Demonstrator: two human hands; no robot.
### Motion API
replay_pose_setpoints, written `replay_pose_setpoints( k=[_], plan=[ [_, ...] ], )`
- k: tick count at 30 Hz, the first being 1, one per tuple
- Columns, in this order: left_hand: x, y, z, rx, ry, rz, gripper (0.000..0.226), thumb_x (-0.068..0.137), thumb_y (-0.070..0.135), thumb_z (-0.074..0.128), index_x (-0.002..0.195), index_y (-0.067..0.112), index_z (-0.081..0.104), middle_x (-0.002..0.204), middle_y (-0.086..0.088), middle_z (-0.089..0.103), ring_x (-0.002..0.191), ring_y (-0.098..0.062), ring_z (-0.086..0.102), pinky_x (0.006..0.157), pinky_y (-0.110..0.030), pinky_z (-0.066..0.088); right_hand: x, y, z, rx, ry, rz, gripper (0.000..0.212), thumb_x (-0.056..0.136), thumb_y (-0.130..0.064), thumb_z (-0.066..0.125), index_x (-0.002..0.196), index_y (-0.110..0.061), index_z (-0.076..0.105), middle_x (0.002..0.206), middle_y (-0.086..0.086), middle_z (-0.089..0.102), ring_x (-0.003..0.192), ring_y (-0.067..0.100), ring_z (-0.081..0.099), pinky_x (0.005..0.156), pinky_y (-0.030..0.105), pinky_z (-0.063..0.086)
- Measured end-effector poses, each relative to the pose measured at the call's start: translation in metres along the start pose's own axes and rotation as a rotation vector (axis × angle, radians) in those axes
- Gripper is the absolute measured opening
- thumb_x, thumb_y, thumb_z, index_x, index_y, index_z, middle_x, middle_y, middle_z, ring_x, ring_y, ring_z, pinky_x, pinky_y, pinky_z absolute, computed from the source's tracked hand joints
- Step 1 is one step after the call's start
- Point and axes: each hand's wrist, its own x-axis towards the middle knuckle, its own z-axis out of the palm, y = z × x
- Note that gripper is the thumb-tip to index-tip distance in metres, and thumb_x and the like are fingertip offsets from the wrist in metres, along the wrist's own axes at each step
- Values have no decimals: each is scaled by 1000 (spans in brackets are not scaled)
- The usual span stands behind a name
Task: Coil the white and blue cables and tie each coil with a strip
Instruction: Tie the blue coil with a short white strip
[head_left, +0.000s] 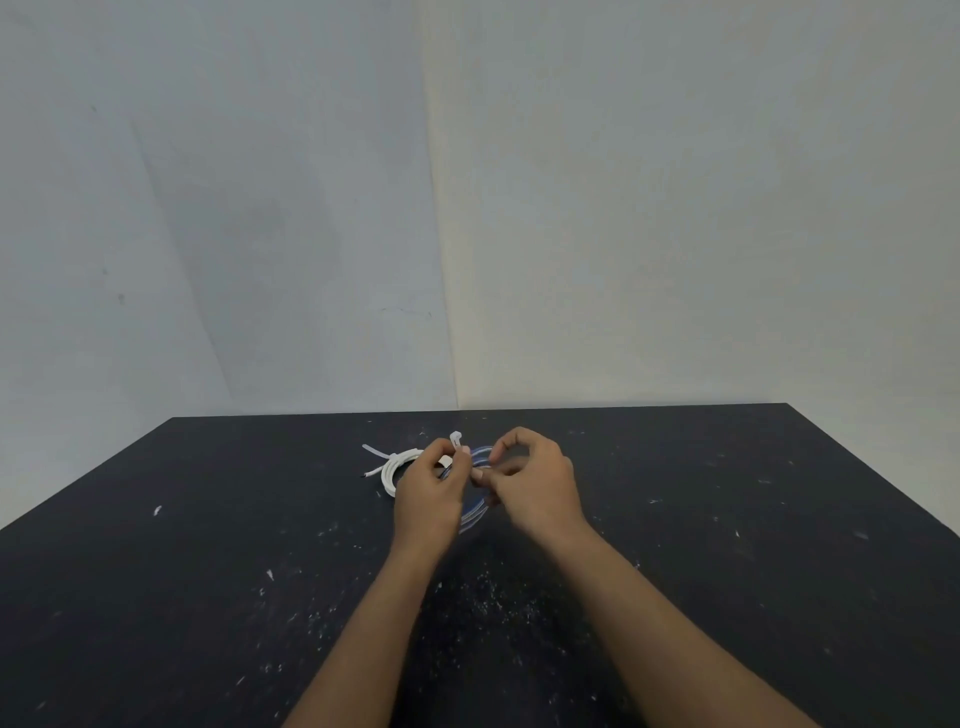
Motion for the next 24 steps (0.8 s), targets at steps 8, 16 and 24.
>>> replay_pose_setpoints(
  k=[8, 16, 24],
  plan=[
    [8, 0, -11, -149, -24, -78, 32, 97, 24, 52, 65, 20, 51, 54, 6, 49, 53, -10, 42, 57, -31, 35, 1, -10, -30, 68, -489, -186, 23, 79, -20, 81, 101, -17, 76, 96, -2, 77, 94, 9, 71, 73, 19, 53],
    [5, 8, -2, -117, -130, -1, 33, 99, 29, 50, 66, 31, 54, 49, 19, 48, 47, 0, 42, 50, -18, 31, 8, -13, -26, 34, -171, -252, 35, 101, -26, 52, 80, -12, 76, 74, -4, 69, 62, 4, 59, 65, 20, 45],
    [2, 9, 0, -114, -239, 38, 26, 100, 32, 47, 82, 29, 66, 48, 11, 45, 46, -1, 35, 47, -26, 28, 15, -16, -17, 227, -172, -65, 33, 96, -29, 60, 75, -7, 73, 46, 1, 56, 40, 4, 48, 45, 11, 38]
  ],
)
